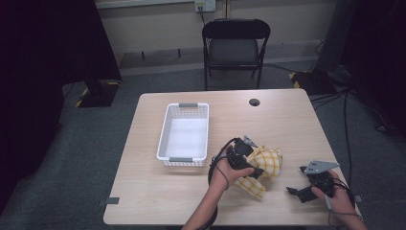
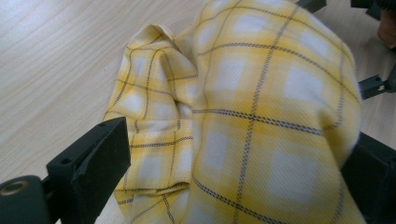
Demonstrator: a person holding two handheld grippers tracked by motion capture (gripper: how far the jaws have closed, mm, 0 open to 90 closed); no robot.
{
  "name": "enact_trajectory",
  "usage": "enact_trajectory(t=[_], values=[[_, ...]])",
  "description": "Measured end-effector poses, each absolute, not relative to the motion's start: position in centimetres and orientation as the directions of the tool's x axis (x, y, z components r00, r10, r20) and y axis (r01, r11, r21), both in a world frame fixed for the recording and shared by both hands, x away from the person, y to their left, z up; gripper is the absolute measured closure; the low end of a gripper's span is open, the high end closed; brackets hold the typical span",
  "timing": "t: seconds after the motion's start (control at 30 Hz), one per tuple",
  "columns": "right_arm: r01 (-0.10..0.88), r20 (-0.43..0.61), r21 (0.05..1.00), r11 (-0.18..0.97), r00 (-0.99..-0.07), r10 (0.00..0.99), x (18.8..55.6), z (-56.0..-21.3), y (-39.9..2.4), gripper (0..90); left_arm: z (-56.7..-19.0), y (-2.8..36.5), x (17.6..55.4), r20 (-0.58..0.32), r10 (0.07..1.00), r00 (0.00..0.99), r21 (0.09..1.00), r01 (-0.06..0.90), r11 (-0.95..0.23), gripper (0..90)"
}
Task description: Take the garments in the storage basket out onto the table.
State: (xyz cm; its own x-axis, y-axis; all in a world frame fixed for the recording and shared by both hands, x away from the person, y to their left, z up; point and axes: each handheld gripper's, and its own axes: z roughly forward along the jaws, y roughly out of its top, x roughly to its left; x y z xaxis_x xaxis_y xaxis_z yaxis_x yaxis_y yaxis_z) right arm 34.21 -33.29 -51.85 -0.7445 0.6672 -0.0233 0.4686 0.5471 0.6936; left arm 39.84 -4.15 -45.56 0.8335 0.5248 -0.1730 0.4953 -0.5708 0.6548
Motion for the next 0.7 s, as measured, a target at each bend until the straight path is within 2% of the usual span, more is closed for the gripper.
enact_trajectory(t=[0.33,0.7], values=[[0.469,-0.023,0.693,0.547,-0.744,0.667,34.2,-51.8,-33.3,0.0,-44.9,-3.2,39.7,-0.220,0.502,0.836,0.671,0.503,-0.544,5.1],[0.468,-0.023,0.694,0.547,-0.745,0.667,34.2,-51.9,-33.3,0.0,-44.1,-2.4,39.2,-0.223,0.495,0.840,0.679,0.498,-0.539,4.7]])
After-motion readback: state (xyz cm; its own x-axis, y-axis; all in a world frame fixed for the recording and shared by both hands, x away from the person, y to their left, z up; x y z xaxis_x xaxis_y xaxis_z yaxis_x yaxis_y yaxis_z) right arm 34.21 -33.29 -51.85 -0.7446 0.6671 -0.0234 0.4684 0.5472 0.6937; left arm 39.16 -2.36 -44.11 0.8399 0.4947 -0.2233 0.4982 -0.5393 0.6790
